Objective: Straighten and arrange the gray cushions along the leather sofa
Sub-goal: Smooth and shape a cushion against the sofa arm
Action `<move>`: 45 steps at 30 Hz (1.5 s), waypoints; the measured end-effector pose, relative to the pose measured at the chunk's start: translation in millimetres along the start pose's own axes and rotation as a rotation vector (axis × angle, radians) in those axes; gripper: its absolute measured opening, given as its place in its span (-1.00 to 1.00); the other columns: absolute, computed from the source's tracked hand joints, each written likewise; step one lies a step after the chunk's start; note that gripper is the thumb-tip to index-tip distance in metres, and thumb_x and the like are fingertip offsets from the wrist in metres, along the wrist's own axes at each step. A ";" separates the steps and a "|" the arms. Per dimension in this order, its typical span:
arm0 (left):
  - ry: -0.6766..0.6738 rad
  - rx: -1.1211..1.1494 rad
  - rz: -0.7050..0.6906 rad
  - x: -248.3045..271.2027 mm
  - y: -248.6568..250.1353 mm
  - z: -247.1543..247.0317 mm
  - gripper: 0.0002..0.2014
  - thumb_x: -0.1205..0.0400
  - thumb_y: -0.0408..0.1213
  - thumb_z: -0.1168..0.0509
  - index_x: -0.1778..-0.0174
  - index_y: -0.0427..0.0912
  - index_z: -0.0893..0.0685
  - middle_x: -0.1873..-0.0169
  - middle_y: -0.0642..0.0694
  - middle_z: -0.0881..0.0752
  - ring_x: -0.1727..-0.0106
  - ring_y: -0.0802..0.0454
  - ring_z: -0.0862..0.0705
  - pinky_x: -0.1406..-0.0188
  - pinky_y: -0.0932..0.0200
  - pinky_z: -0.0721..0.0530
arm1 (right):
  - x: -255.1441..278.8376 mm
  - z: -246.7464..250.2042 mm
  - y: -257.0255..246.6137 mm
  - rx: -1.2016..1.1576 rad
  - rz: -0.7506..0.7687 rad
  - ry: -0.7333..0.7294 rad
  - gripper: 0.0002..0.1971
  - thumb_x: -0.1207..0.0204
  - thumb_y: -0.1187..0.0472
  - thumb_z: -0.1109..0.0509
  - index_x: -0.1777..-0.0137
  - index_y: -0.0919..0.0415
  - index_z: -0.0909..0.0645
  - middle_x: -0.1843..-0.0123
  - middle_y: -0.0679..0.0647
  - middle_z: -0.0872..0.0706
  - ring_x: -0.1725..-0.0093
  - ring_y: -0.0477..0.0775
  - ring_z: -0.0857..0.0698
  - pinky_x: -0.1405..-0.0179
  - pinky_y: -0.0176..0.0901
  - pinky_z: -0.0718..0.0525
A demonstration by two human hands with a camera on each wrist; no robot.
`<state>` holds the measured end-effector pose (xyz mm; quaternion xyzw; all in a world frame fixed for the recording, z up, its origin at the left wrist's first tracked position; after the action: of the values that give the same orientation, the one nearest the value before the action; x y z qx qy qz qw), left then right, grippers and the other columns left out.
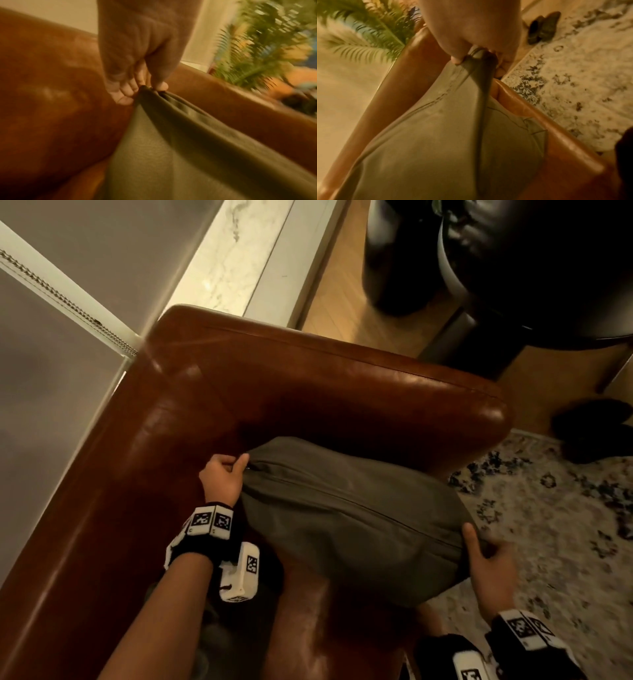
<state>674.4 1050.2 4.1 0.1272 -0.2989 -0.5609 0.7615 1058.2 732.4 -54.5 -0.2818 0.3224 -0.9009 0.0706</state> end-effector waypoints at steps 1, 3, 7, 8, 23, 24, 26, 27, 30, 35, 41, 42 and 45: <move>-0.002 0.043 0.028 -0.1 -2.7 0.6 -0.63 -0.57 -0.15 -0.37 -0.07 -0.44 -0.66 -0.02 -0.42 -0.73 -0.12 -0.31 -0.67 -0.14 0.02 -0.53 | 1.4 -1.1 -2.7 0.002 0.020 -0.004 -0.38 -0.40 -0.30 -0.31 0.04 0.35 -0.60 0.13 0.33 -0.69 0.13 0.32 -0.66 0.11 0.17 -0.66; 0.059 0.098 0.025 0.2 3.0 8.6 -0.69 -0.59 -0.19 -0.36 -0.03 -0.42 -0.70 0.04 -0.39 -0.76 -0.08 -0.27 -0.70 -0.08 0.11 -0.51 | 4.9 1.2 -17.3 0.014 0.120 0.016 -0.58 -0.54 -0.09 -0.28 0.12 0.34 -0.57 0.27 0.31 -0.65 0.21 0.34 -0.64 0.26 0.07 -0.58; 0.127 0.159 -0.099 4.4 29.0 23.4 -0.71 -0.63 -0.24 -0.29 -0.08 -0.42 -0.70 0.02 -0.35 -0.76 -0.06 -0.21 -0.70 0.14 0.35 -0.41 | 15.8 13.0 -55.9 -0.069 0.256 -0.007 -0.70 -0.65 0.12 -0.19 0.01 0.40 -0.56 0.23 0.18 -0.61 0.20 0.19 -0.57 0.38 -0.17 -0.40; 0.144 0.179 -0.096 4.7 28.7 25.8 -0.71 -0.64 -0.25 -0.27 -0.10 -0.42 -0.69 0.00 -0.35 -0.75 -0.07 -0.21 -0.69 0.16 0.38 -0.38 | 15.2 14.7 -57.0 -0.105 0.248 -0.007 -0.68 -0.67 0.11 -0.16 -0.05 0.41 -0.56 0.15 0.18 -0.62 0.14 0.14 -0.56 0.33 -0.17 -0.40; -0.051 0.489 0.199 7.2 -27.8 -2.2 -0.50 -0.64 0.16 -0.10 0.05 -0.22 -0.71 -0.04 -0.29 -0.75 -0.13 -0.21 -0.69 -0.25 -0.14 -0.59 | 0.2 7.2 -55.3 -0.105 0.224 -0.012 -0.56 -0.68 0.01 -0.08 -0.11 0.42 -0.57 0.02 0.33 -0.68 0.05 0.17 -0.60 0.08 -0.09 -0.42; -0.103 0.495 0.151 9.7 -20.9 -3.3 -0.53 -0.61 0.15 -0.18 0.02 -0.21 -0.72 -0.01 -0.23 -0.75 -0.08 -0.14 -0.70 -0.20 -0.09 -0.61 | -1.0 5.4 -55.4 -0.106 0.223 -0.029 -0.55 -0.68 0.00 -0.08 -0.10 0.41 -0.58 0.05 0.30 -0.67 0.06 0.18 -0.61 0.10 -0.10 -0.43; -0.145 0.377 0.007 11.4 -3.5 1.3 -0.63 -0.55 0.02 -0.36 -0.03 -0.25 -0.71 0.04 -0.17 -0.75 -0.02 -0.07 -0.71 -0.07 0.04 -0.65 | -1.1 6.6 -55.4 -0.111 0.208 -0.032 -0.53 -0.67 -0.02 -0.08 -0.09 0.42 -0.58 0.06 0.29 -0.67 0.04 0.23 -0.63 0.10 -0.10 -0.44; -0.130 0.282 -0.069 11.1 5.4 5.8 -0.66 -0.54 -0.06 -0.40 -0.02 -0.29 -0.72 0.10 -0.14 -0.74 0.03 -0.05 -0.70 0.03 0.14 -0.59 | -1.8 8.8 -54.2 -0.117 0.198 -0.019 -0.53 -0.68 -0.02 -0.07 -0.10 0.43 -0.58 0.04 0.30 -0.67 0.02 0.23 -0.62 0.08 -0.09 -0.45; -0.015 0.118 -0.247 13.6 31.7 21.8 -0.73 -0.59 -0.19 -0.36 0.08 -0.39 -0.71 0.25 -0.14 -0.68 0.16 0.00 -0.62 0.27 0.41 -0.36 | 0.5 18.5 -62.7 -0.148 0.209 0.005 -0.58 -0.68 0.02 -0.08 -0.11 0.40 -0.56 0.03 0.23 -0.62 0.02 0.13 -0.56 0.04 -0.10 -0.42; 0.063 0.201 -0.212 2.2 29.1 13.4 -0.71 -0.66 -0.20 -0.25 -0.20 -0.30 -0.64 -0.07 -0.26 -0.71 -0.13 -0.12 -0.66 -0.03 0.32 -0.49 | -0.9 13.1 -70.8 -0.202 0.232 -0.047 -0.67 -0.64 0.01 -0.18 -0.15 0.26 -0.56 -0.04 0.15 -0.64 -0.06 0.12 -0.62 0.00 -0.09 -0.58; -0.044 0.551 0.221 39.4 -50.1 -7.7 -0.25 -0.54 0.13 -0.30 -0.57 -0.13 -0.23 -0.42 -0.18 -0.49 -0.42 -0.10 -0.51 -0.44 -0.07 -0.49 | 15.7 7.7 -1.0 -0.391 -0.117 -0.421 -0.42 -0.40 -0.10 -0.40 -0.36 0.18 -0.48 -0.29 0.09 -0.64 -0.24 0.07 -0.64 -0.19 0.07 -0.64; -0.095 0.421 0.217 50.6 -55.5 -10.1 -0.25 -0.51 0.17 -0.30 -0.53 -0.18 -0.33 -0.41 -0.22 -0.52 -0.41 -0.13 -0.52 -0.45 -0.08 -0.47 | 21.9 3.9 4.2 -0.378 -0.149 -0.497 -0.45 -0.38 -0.10 -0.41 -0.32 0.16 -0.53 -0.26 0.07 -0.68 -0.21 0.07 -0.66 -0.12 0.06 -0.66; -0.113 0.091 0.042 63.2 -35.2 -2.5 -0.53 -0.58 -0.03 -0.33 -0.17 -0.39 -0.65 -0.15 -0.35 -0.72 -0.23 -0.24 -0.65 -0.21 0.10 -0.52 | 26.6 2.6 -6.5 -0.338 -0.077 -0.486 -0.50 -0.36 -0.17 -0.45 -0.25 0.04 -0.60 -0.21 0.02 -0.71 -0.18 0.04 -0.68 -0.10 0.04 -0.67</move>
<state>660.7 979.1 3.3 0.1235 -0.3689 -0.5371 0.7484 1037.9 727.8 -36.5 -0.5092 0.4305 -0.7425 0.0636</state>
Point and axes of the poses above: each hand's wrist, its own x-axis away from the middle knuckle, its own z-axis out of the back of the hand, y = z × x, the point moved 8 cm from there along -x, towards the middle knuckle
